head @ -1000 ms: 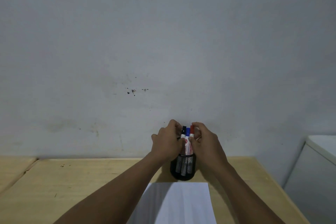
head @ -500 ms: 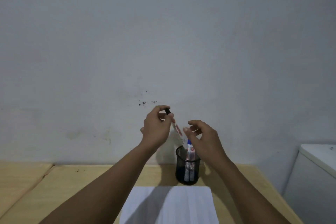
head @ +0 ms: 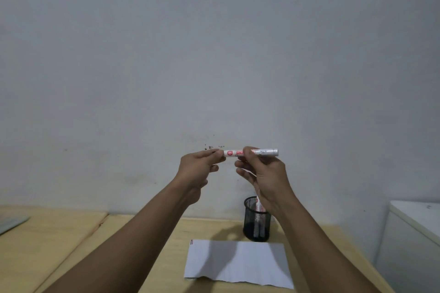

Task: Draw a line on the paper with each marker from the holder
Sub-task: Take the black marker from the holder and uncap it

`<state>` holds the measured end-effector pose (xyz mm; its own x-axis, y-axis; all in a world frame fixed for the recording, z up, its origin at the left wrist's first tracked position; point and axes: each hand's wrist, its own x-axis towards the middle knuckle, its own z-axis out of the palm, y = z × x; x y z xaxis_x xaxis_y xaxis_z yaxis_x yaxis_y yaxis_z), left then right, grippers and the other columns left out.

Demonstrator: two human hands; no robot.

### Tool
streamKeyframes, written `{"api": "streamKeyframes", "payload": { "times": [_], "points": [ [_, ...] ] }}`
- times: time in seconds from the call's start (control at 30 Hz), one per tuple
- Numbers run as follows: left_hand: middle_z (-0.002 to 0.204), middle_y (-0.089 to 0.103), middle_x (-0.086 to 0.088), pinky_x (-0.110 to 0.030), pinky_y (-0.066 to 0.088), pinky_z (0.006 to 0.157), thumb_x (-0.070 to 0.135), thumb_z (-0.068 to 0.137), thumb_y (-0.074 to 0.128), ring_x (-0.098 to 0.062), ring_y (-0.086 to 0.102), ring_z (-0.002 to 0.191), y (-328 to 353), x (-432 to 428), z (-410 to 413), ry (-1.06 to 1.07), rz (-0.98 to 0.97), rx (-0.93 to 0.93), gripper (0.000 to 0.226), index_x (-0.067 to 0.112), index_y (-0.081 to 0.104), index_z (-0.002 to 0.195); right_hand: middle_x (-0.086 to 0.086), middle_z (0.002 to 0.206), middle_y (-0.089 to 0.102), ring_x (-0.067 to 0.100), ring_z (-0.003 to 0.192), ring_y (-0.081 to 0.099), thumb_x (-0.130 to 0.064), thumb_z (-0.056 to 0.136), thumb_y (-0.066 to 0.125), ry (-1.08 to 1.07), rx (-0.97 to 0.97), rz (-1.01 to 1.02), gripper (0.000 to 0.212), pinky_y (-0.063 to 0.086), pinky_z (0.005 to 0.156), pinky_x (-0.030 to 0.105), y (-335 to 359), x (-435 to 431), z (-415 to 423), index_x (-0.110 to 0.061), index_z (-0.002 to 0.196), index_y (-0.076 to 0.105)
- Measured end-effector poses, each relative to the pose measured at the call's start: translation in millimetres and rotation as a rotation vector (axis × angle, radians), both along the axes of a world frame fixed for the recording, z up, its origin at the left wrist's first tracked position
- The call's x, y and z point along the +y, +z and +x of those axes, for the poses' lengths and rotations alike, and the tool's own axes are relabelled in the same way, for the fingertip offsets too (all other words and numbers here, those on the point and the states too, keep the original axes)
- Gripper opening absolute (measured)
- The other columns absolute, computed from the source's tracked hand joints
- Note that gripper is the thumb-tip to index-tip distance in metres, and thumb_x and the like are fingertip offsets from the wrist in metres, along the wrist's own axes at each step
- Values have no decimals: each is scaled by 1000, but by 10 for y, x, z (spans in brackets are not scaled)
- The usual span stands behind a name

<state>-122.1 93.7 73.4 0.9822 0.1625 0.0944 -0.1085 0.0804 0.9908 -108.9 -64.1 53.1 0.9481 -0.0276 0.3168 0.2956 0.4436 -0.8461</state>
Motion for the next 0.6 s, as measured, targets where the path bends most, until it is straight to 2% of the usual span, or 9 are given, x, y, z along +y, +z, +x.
{"api": "streamKeyframes", "payload": {
  "times": [0.17, 0.3, 0.43, 0.5, 0.6],
  "points": [
    [91, 78, 6, -39, 38, 80, 31, 89, 67, -15, 64, 96, 32, 120, -114, 8, -29, 23, 19, 16, 75, 100, 18, 87, 79, 30, 81, 75, -7, 87, 73, 45, -7, 34, 7, 64, 80, 33, 16, 108, -106, -1, 91, 75],
    [91, 78, 5, -35, 37, 72, 27, 88, 69, -14, 57, 84, 49, 144, -146, 67, -54, -12, 22, 13, 75, 103, 23, 93, 78, 33, 87, 76, -3, 83, 76, 62, -27, 47, 16, 63, 83, 33, -20, 168, -122, 3, 97, 74],
    [86, 77, 8, -33, 35, 72, 26, 89, 69, -15, 54, 81, 9, 163, -95, 110, -45, -30, 19, 13, 75, 101, 21, 94, 78, 33, 93, 76, -3, 81, 77, 73, -64, 44, 16, 62, 85, 31, -76, 216, -108, 1, 96, 75],
    [87, 77, 7, -30, 35, 66, 27, 89, 69, -17, 55, 83, -40, 188, -53, 121, -37, -28, 17, 14, 76, 99, 18, 96, 79, 34, 100, 75, -2, 82, 76, 72, -85, -5, 14, 61, 88, 32, -135, 228, -85, -2, 96, 76],
    [89, 77, 4, -30, 36, 64, 28, 89, 69, -18, 55, 84, -140, 240, -3, 122, -31, -13, 13, 17, 75, 92, 14, 101, 80, 35, 109, 72, 2, 87, 71, 50, -102, -95, 16, 57, 98, 39, -264, 233, -47, -4, 101, 77]
  ]
}}
